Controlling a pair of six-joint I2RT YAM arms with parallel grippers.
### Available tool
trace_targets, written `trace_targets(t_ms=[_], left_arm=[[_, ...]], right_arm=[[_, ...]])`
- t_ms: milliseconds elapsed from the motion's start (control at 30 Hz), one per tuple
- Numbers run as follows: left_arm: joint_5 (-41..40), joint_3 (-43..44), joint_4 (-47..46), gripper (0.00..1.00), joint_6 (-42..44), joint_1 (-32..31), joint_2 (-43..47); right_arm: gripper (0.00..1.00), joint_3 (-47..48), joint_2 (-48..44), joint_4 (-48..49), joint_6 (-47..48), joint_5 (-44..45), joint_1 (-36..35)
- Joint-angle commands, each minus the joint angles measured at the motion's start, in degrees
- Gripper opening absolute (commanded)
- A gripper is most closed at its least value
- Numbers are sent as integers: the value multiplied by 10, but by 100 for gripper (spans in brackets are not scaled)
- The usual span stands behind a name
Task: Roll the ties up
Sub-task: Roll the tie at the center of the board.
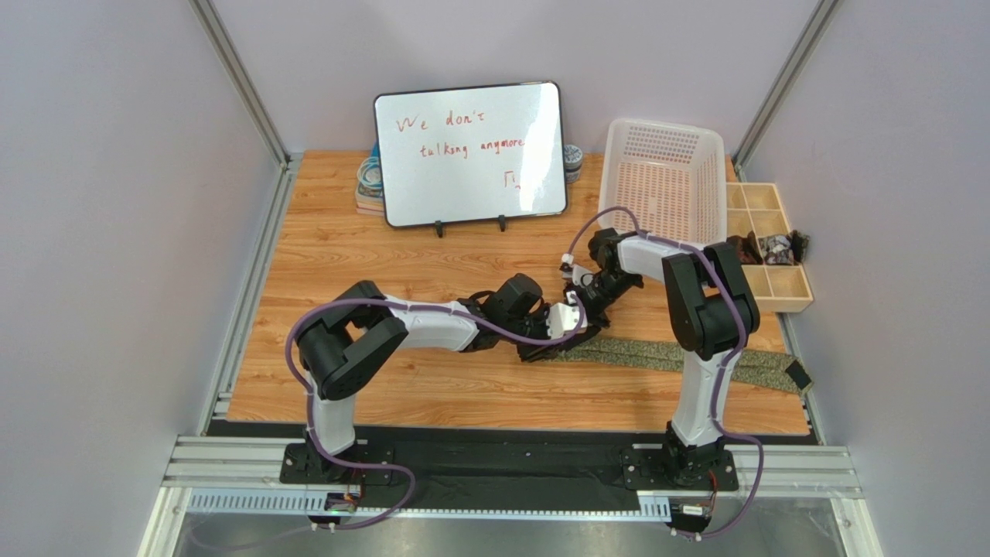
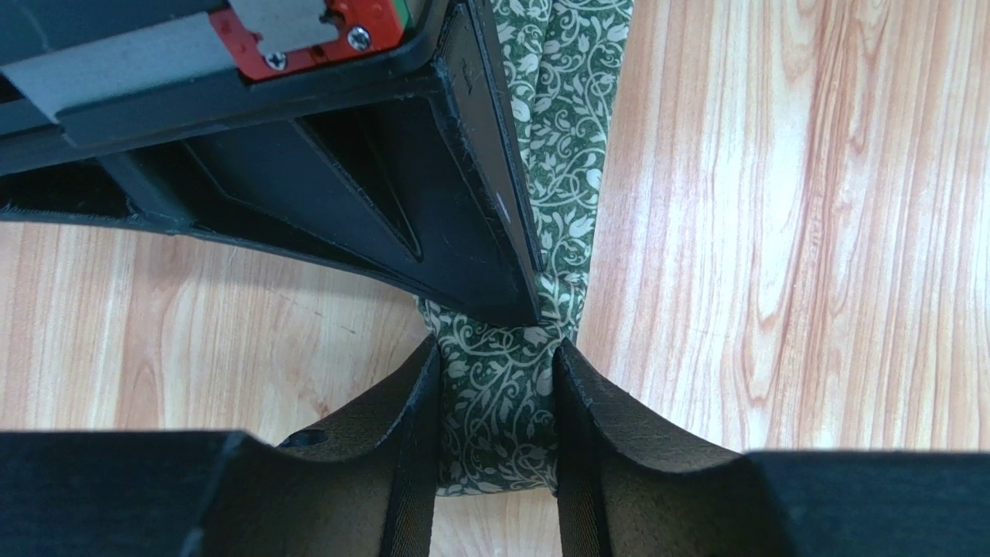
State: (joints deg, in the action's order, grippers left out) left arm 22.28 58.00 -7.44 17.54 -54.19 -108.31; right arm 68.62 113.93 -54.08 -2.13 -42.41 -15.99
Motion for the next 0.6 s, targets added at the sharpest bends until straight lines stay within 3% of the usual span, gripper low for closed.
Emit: trace_targets(t_ms=[0,133,267,567], left_arm=[[-28,-6,98,34,30,1,21],[-30,-8,112,29,34,1,25],[-27,-8,125,33,37,1,33],[28,-35,96,64,19,44,80]], right_arm=[[0,16,-26,2,36,87,0],[0,15,-17,10,42,128,0],[0,17,6,35,34,155,0],[0,0,46,50,40,168,0]])
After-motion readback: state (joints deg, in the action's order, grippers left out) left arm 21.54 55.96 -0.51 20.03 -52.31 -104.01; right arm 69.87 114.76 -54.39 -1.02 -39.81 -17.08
